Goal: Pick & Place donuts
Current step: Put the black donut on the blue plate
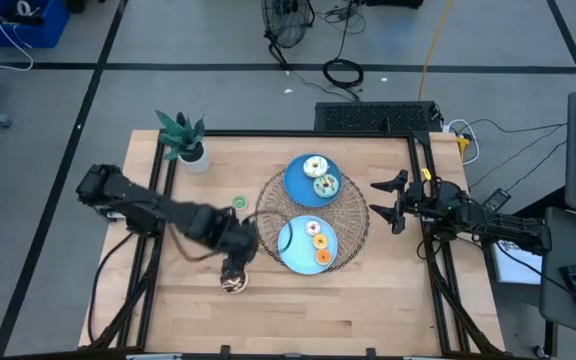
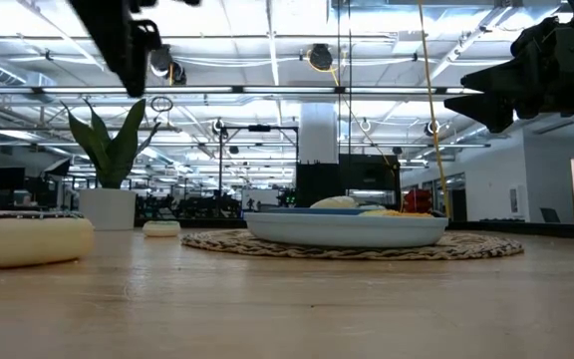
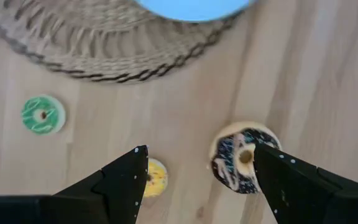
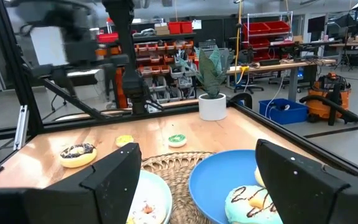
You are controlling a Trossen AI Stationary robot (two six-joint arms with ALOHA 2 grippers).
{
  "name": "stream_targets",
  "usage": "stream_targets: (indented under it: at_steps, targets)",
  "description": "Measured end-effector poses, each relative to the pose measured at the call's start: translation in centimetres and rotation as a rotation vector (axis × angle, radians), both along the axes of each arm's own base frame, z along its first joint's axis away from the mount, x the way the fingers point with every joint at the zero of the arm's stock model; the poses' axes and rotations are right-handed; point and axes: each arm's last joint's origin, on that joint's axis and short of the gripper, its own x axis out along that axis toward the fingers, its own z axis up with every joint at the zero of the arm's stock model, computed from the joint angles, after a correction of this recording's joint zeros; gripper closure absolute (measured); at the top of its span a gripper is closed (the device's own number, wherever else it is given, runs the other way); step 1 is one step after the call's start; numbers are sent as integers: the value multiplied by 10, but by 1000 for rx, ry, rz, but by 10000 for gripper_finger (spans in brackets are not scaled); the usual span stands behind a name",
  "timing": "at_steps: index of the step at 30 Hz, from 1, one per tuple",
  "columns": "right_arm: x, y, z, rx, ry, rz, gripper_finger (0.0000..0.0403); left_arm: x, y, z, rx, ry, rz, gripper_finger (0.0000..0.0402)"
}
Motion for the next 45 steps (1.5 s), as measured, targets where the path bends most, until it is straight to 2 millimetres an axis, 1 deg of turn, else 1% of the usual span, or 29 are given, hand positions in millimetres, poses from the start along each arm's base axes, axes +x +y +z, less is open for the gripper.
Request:
stream_targets:
  at_steps: [3, 8, 11, 16, 20, 25, 31, 40, 45]
  targets:
    - [0, 0, 0, 0, 0, 0, 99, -8, -22, -10, 32, -35, -42, 115]
    - [0, 0, 0, 0, 0, 0, 99, -19, -54, -26, 5, -92, -84, 117]
    - [0, 0, 0, 0, 0, 0, 99, -26, -68, -39, -16, -113, -111, 124]
    - [0, 0, 0, 0, 0, 0, 99, -42, -87, -52, -44, -110, -107, 139]
    - [0, 0, 0, 0, 0, 0, 99, -53, -93, -61, -50, -78, -49, 153]
    - [0, 0, 0, 0, 0, 0, 99, -62, -95, -72, -67, -55, 38, 165]
    - [0, 0, 0, 0, 0, 0, 99, -58, -97, -73, -109, -104, 82, 165]
    - [0, 0, 0, 0, 0, 0, 99, -43, -96, -69, -136, -205, 17, 165]
    - [0, 0, 0, 0, 0, 0, 99, -44, -93, -70, -142, -186, 92, 169]
